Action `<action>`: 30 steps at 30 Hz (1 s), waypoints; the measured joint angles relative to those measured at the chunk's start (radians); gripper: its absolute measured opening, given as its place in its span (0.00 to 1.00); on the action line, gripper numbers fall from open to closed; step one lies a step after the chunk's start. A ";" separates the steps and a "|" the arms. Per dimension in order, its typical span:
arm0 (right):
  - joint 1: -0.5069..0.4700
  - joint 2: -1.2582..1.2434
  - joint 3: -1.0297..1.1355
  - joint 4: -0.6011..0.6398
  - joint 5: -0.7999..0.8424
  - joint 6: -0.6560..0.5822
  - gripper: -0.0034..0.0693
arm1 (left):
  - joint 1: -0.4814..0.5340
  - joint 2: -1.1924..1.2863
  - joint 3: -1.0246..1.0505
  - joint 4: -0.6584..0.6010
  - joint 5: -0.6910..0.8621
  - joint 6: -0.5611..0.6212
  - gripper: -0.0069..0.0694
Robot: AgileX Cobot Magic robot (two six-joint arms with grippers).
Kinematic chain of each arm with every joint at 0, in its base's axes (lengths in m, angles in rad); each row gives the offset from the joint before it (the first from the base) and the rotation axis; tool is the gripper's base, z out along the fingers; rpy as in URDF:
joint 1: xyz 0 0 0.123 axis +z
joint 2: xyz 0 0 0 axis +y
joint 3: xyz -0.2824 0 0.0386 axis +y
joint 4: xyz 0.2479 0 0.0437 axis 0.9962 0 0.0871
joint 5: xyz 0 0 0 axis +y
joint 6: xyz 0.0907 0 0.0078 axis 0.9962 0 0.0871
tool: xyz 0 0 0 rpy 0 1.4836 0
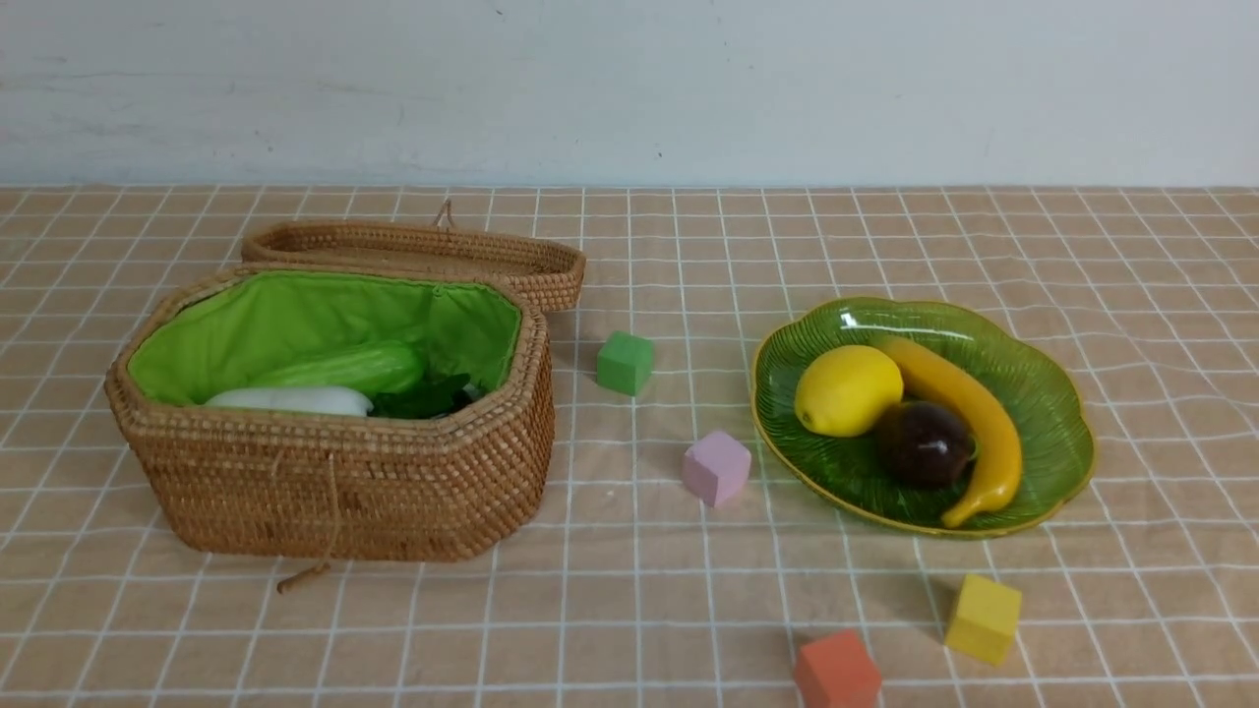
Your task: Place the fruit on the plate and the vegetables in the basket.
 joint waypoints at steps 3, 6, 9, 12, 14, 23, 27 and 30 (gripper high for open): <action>0.000 0.000 0.000 0.000 0.000 0.000 0.08 | 0.000 0.000 0.000 0.000 0.000 -0.001 0.07; 0.000 0.000 0.000 0.000 -0.001 0.000 0.08 | 0.000 0.000 0.000 0.000 0.000 -0.002 0.07; 0.000 0.000 0.000 0.000 -0.001 0.000 0.09 | 0.000 0.000 0.000 0.000 0.000 -0.002 0.07; 0.000 0.000 0.000 0.000 -0.001 0.000 0.10 | 0.000 0.000 0.000 0.000 -0.001 -0.002 0.07; 0.000 0.000 0.000 0.000 -0.001 0.000 0.10 | 0.000 0.000 0.000 0.000 -0.001 -0.002 0.07; 0.000 0.000 0.000 0.000 -0.001 0.000 0.11 | 0.000 0.000 0.000 0.000 -0.001 -0.002 0.07; 0.000 0.000 0.000 0.000 -0.001 0.000 0.11 | 0.000 0.000 0.000 0.000 -0.001 -0.002 0.08; 0.000 0.000 0.000 0.000 0.000 0.000 0.11 | 0.000 0.000 0.000 0.000 -0.001 -0.002 0.08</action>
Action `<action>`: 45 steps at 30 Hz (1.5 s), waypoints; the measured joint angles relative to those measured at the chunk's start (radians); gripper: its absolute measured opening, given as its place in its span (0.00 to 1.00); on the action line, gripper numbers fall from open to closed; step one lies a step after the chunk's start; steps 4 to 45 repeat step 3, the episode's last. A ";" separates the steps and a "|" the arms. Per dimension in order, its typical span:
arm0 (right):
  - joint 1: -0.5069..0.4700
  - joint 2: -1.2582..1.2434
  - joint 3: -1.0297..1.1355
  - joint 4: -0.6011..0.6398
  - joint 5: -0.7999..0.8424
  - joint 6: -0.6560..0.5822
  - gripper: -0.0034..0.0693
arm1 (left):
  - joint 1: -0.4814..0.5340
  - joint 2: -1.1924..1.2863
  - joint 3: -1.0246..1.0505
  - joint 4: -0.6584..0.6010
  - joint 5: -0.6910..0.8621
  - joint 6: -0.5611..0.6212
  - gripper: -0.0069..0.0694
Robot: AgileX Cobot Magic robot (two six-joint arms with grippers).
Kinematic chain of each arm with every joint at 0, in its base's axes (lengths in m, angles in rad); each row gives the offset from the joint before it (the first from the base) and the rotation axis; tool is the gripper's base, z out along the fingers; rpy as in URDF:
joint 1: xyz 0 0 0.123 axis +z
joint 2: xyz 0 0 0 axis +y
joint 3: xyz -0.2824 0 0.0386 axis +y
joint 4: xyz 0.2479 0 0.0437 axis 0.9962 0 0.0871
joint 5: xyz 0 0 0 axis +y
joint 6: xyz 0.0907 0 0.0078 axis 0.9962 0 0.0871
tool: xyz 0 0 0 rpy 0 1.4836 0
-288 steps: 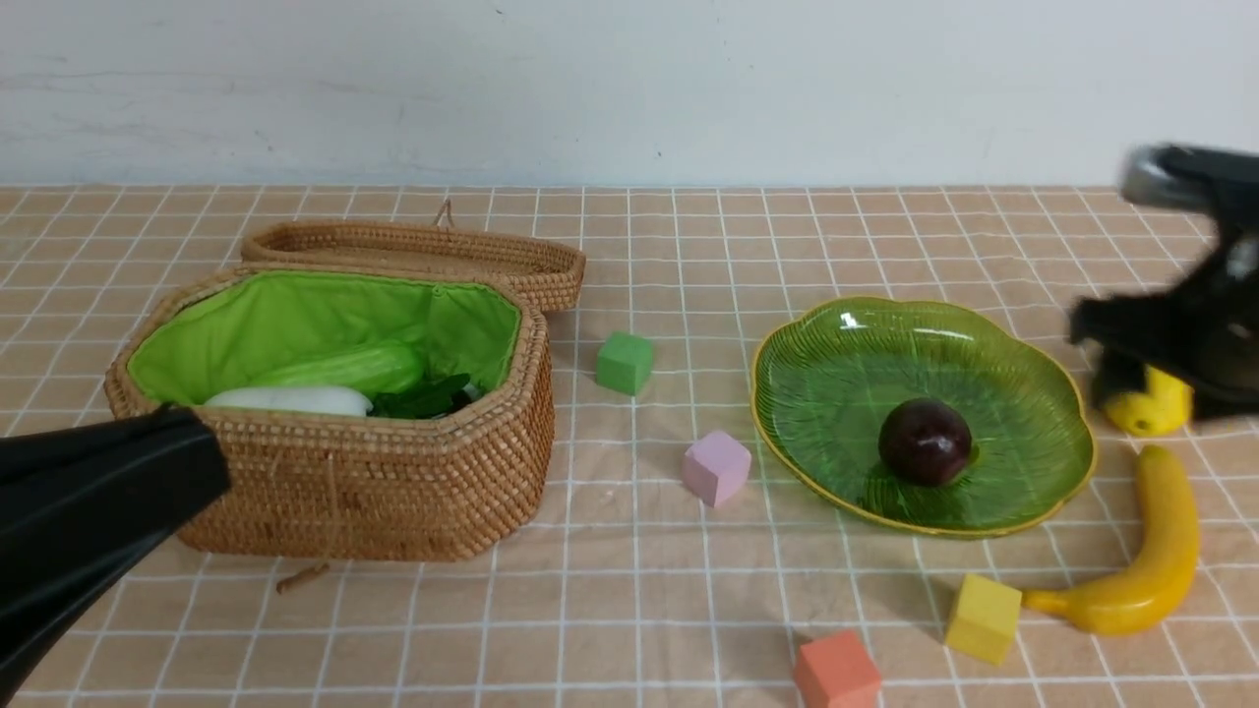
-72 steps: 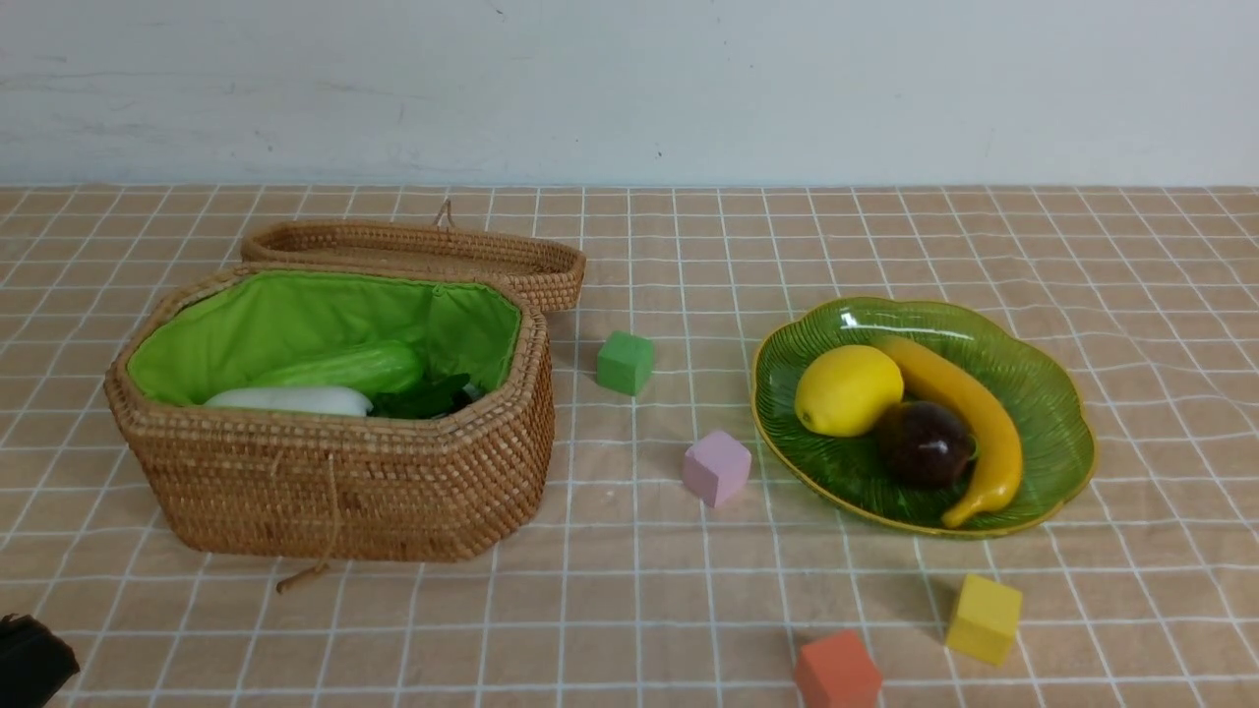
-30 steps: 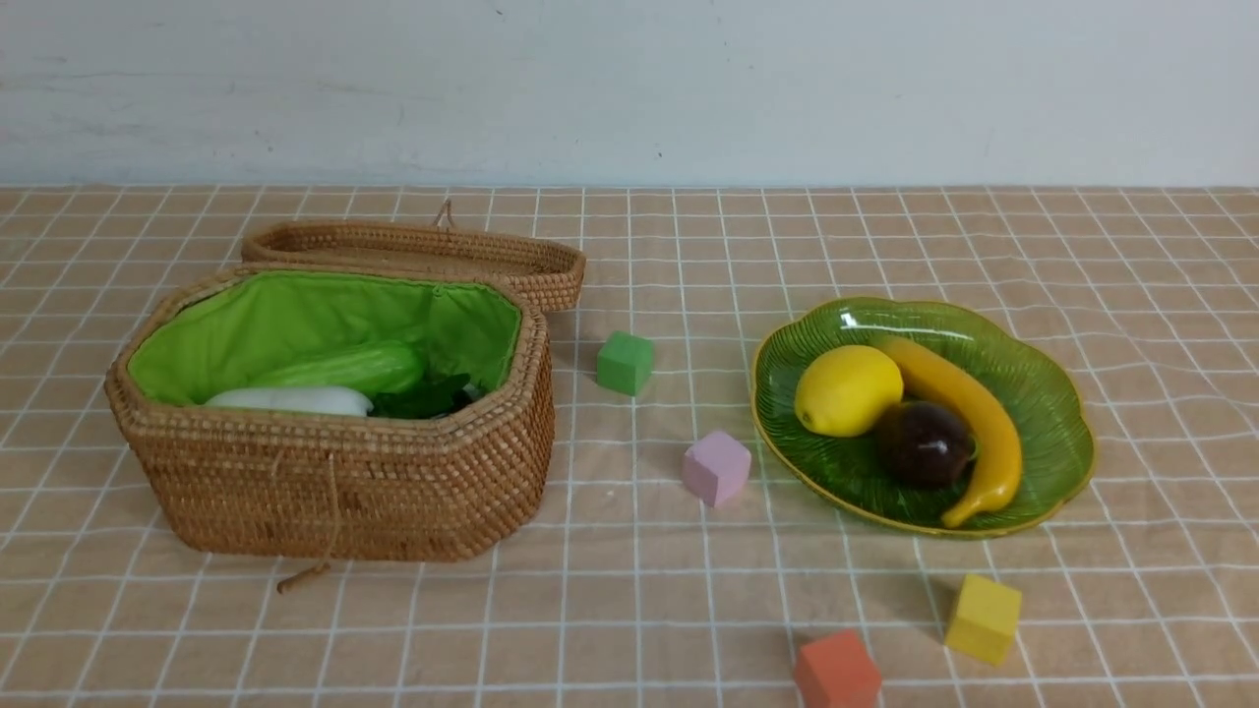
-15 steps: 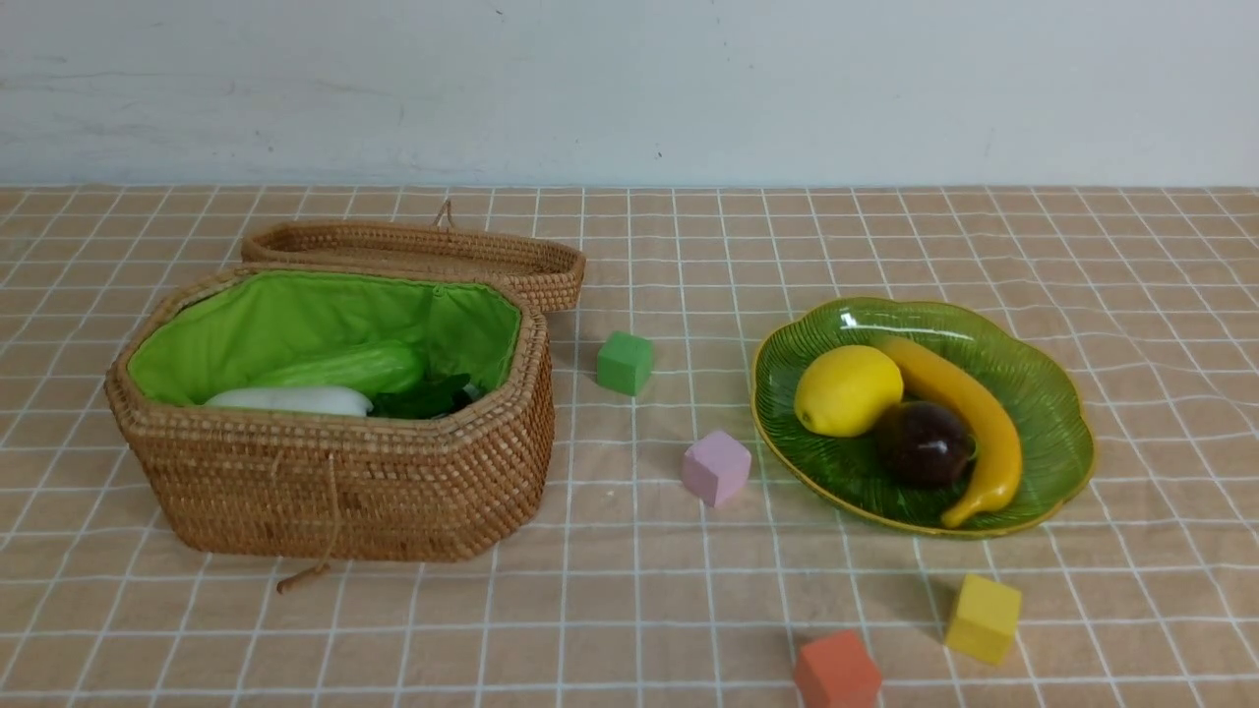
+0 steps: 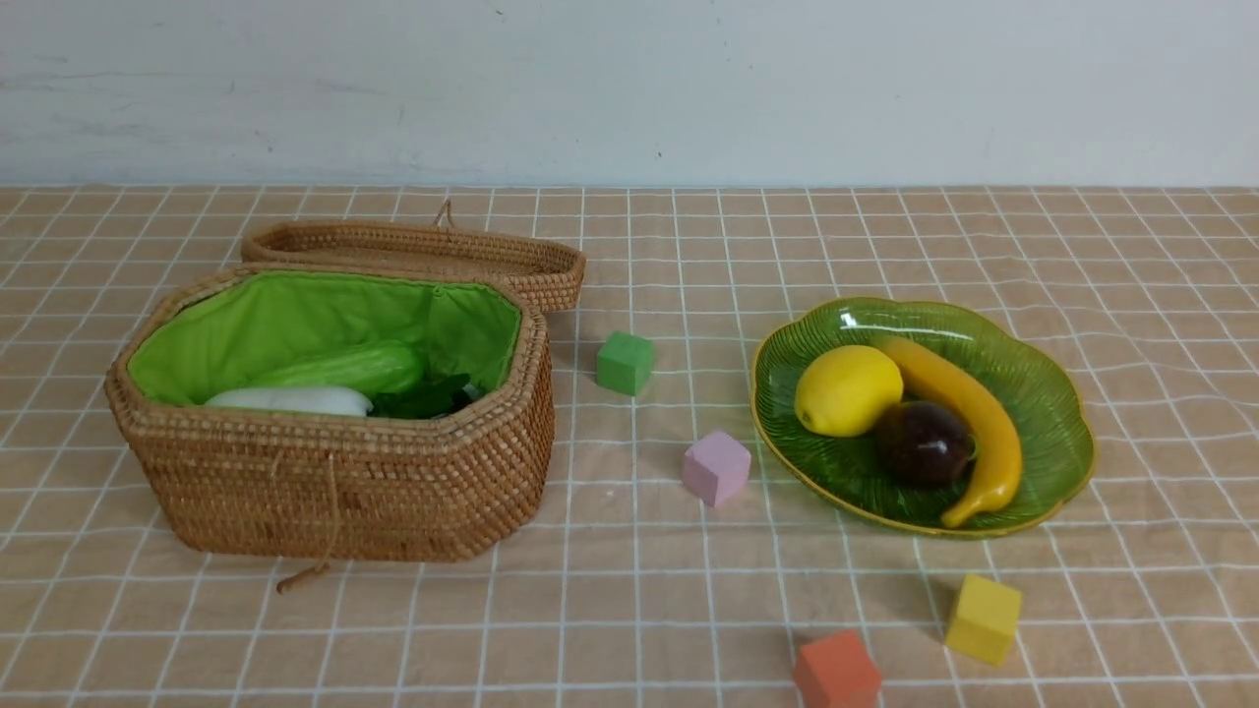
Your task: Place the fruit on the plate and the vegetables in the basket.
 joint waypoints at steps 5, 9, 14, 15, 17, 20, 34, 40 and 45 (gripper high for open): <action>0.000 0.000 0.000 0.000 0.000 0.000 0.11 | 0.000 0.000 0.000 0.000 0.000 -0.001 0.08; 0.000 0.000 0.000 0.000 0.000 0.000 0.11 | 0.000 0.000 0.000 0.000 0.000 -0.001 0.08; 0.000 0.000 0.000 0.000 0.000 0.000 0.11 | 0.000 0.000 0.000 0.000 0.000 -0.001 0.08; 0.000 0.000 0.000 0.000 0.000 0.000 0.11 | 0.000 0.000 0.000 0.000 0.000 -0.001 0.08; 0.000 0.000 0.000 0.000 0.000 0.000 0.11 | 0.000 0.000 0.000 0.000 0.000 -0.001 0.08; 0.000 0.000 0.000 0.000 0.000 0.000 0.11 | 0.000 0.000 0.000 0.000 0.000 -0.001 0.08; 0.000 0.000 0.000 0.000 0.000 0.000 0.11 | 0.000 0.000 0.000 0.000 0.000 -0.001 0.08; 0.000 0.000 0.000 0.000 0.000 0.000 0.11 | 0.000 0.000 0.000 0.000 0.000 -0.001 0.08; 0.000 0.000 0.000 0.000 0.000 0.000 0.11 | 0.000 0.000 0.000 0.000 0.000 -0.001 0.08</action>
